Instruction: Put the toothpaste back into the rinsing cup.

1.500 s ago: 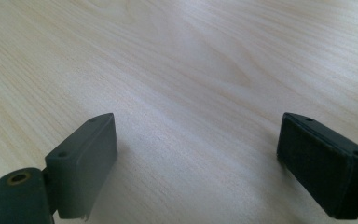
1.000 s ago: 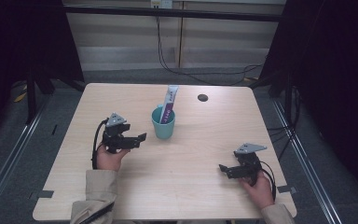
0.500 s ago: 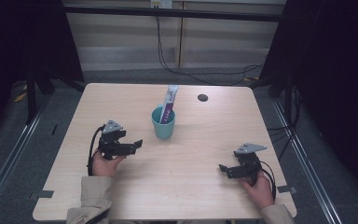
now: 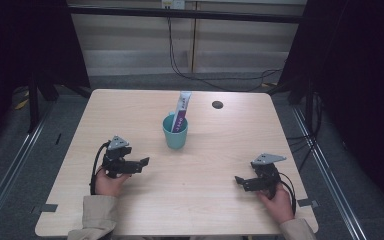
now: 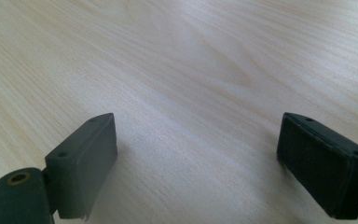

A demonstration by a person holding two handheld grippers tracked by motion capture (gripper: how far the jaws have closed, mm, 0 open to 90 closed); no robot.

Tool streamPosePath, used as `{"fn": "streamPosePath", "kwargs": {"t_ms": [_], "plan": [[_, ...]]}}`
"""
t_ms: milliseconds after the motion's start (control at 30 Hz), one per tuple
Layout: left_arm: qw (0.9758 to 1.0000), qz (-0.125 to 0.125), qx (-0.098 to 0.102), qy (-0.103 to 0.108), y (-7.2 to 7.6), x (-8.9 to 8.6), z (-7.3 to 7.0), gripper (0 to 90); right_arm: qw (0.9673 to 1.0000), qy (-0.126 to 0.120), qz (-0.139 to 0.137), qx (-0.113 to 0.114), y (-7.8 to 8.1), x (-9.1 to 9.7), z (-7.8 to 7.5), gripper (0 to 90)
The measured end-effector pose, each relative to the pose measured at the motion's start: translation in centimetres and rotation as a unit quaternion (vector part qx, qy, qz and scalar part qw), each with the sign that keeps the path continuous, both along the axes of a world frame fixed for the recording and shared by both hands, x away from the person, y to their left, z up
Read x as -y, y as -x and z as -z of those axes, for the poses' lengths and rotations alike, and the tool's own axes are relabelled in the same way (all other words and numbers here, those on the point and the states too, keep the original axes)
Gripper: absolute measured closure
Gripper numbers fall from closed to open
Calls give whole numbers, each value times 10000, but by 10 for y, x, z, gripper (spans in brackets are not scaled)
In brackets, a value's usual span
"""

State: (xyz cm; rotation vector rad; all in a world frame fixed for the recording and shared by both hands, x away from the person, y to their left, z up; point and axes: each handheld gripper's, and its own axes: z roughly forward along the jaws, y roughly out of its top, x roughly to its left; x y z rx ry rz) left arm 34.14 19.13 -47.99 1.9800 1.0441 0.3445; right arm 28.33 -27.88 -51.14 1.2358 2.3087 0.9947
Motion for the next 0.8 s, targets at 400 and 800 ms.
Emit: {"fn": "streamPosePath", "kwargs": {"t_ms": [400, 800], "plan": [[9997, -25, -70, -241, 9, -6, 12, 158, 10000, 5, -5, 5, 0, 0, 0, 113], [9981, 19, -71, -615, 15, -6, 22, 154, 10000, 4, -5, 4, 0, 0, 0, 114]]}}
